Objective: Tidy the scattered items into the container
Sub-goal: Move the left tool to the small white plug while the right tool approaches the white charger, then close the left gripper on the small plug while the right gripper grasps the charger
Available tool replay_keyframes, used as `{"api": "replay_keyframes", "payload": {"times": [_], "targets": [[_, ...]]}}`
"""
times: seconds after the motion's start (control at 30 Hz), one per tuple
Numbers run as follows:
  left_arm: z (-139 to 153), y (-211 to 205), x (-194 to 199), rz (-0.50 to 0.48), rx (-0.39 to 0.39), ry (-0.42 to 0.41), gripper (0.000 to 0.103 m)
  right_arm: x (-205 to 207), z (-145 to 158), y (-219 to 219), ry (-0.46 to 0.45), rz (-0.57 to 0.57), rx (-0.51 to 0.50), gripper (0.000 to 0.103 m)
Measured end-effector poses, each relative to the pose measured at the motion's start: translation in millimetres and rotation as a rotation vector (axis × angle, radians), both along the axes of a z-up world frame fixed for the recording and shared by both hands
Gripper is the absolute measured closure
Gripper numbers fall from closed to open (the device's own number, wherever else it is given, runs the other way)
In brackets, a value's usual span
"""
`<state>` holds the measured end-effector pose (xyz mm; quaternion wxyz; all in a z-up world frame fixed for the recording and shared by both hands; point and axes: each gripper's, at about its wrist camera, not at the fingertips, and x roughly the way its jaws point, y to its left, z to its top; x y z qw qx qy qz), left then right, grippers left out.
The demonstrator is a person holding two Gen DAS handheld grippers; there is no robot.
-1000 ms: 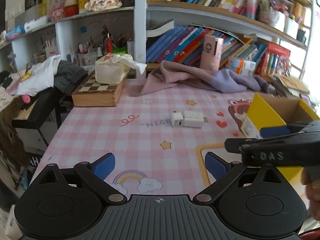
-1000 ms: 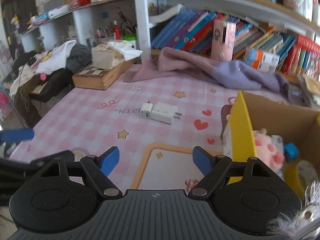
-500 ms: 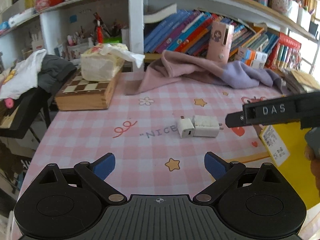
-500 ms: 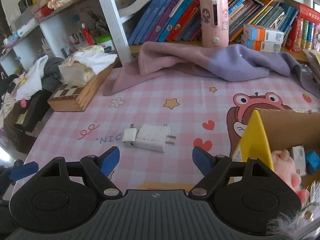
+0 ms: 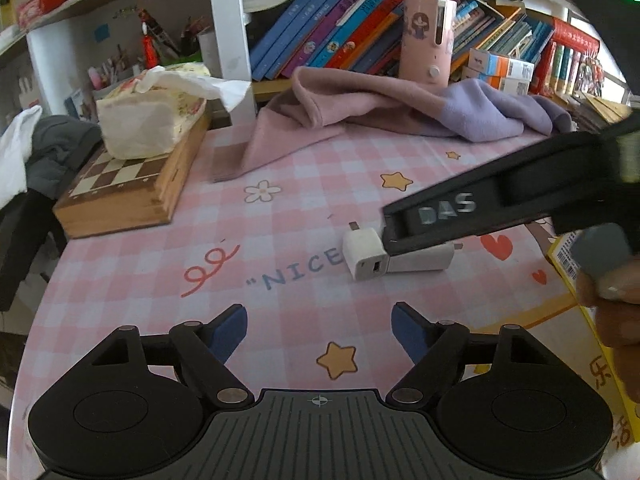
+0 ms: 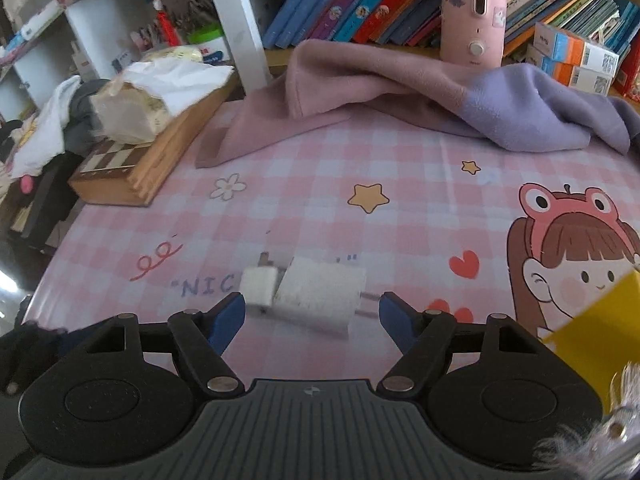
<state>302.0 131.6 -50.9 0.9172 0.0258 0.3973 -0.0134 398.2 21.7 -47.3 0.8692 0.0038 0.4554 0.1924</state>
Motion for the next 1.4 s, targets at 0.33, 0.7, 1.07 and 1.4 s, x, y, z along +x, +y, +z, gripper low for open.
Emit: {"api": "replay_keyframes", "payload": {"times": [0.33, 0.7, 1.07, 1.4], "targets": [[-6, -11, 24, -0.041, -0.010, 0.002, 0.033, 22, -15, -3, 0.028, -0.043, -0.019, 0.039], [-26, -25, 61, -0.077, 0.021, 0.020, 0.055, 24, -10, -22, 0.010, -0.103, -0.073, 0.051], [-25, -1, 54, -0.026, -0.019, 0.020, 0.079, 25, -11, -25, 0.021, -0.133, -0.074, 0.035], [-2, 19, 20, 0.046, -0.091, -0.015, 0.079, 26, -24, -20, 0.074, -0.119, -0.064, 0.030]]}}
